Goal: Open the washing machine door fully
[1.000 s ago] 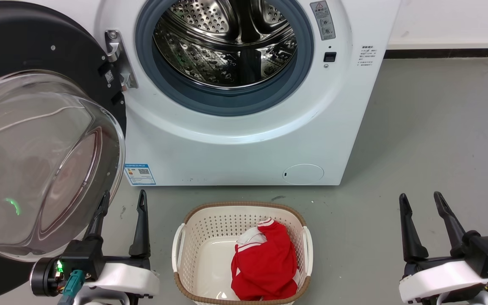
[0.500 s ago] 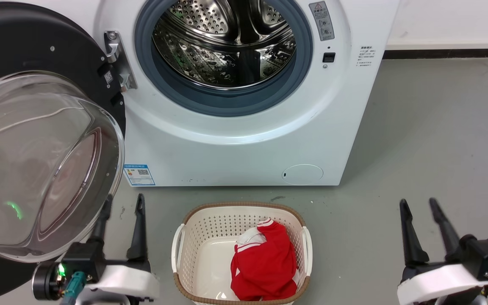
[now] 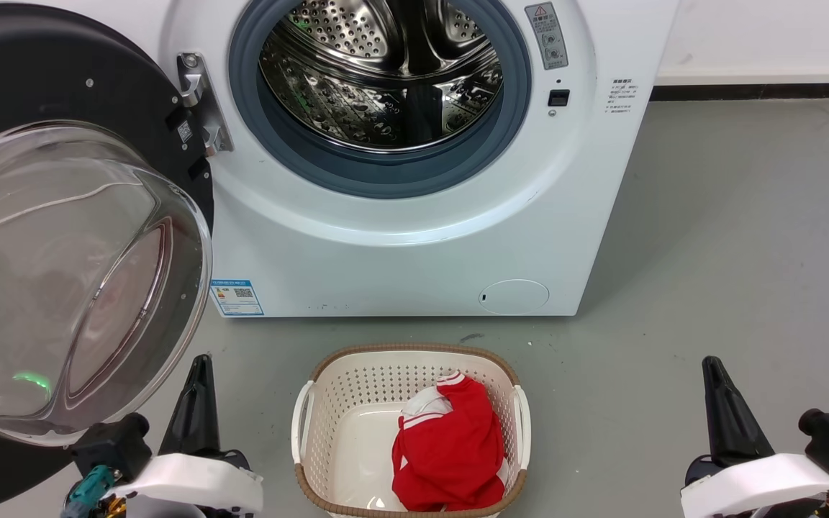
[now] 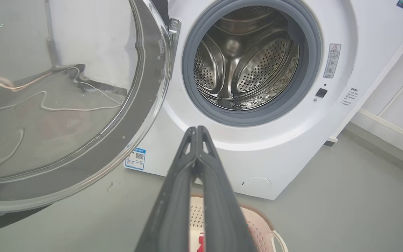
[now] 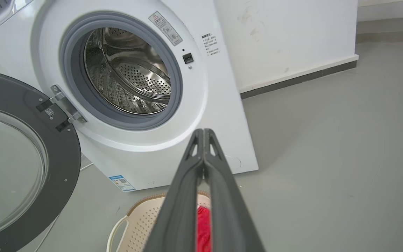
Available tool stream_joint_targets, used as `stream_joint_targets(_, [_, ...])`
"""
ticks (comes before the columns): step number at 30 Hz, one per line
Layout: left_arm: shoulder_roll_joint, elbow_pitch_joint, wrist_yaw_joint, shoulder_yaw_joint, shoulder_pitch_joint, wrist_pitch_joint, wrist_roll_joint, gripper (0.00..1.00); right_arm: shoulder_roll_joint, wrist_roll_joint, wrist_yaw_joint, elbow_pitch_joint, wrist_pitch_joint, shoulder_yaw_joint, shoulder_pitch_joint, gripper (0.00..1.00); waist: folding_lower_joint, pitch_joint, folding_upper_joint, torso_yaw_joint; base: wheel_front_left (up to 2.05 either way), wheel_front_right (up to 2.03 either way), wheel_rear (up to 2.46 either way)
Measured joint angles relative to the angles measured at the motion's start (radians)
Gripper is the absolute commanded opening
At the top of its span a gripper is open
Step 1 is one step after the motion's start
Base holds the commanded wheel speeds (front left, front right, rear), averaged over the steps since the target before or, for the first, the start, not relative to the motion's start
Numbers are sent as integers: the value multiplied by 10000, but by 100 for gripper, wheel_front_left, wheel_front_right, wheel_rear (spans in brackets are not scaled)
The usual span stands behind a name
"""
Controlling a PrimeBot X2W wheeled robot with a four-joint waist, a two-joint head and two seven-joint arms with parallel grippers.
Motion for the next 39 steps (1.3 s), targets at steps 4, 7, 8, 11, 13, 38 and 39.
stream_joint_targets(4, [0,35,-19,12,-16,163,-748,0,-10,744,0,88,136,-23,-58,0,0,-3,0,3,0,0,0])
stream_joint_targets(7, [0,61,-58,31,-74,276,-1296,0,-15,1269,0,128,247,-38,-159,0,0,-5,0,6,0,0,0])
stream_joint_targets(8, [0,75,-59,40,-102,318,-1463,0,-17,1453,0,140,267,-42,-170,0,0,-6,0,6,0,0,0])
stream_joint_targets(11, [0,109,-84,59,-133,424,-1985,0,-23,1952,-2,188,355,-67,-182,0,0,-9,0,8,0,0,0])
stream_joint_targets(13, [0,136,-86,77,-152,516,-2322,0,-29,2280,-2,215,433,-82,-189,0,0,-10,0,10,0,0,0])
stream_joint_targets(38, [0,418,-261,228,-378,1388,-5946,0,-71,5800,-2,568,1133,-242,-617,0,0,-30,0,29,0,0,0])
stream_joint_targets(39, [0,426,-263,230,-387,1404,-6084,0,-73,5923,-2,585,1145,-244,-631,0,0,-31,0,30,0,0,0])
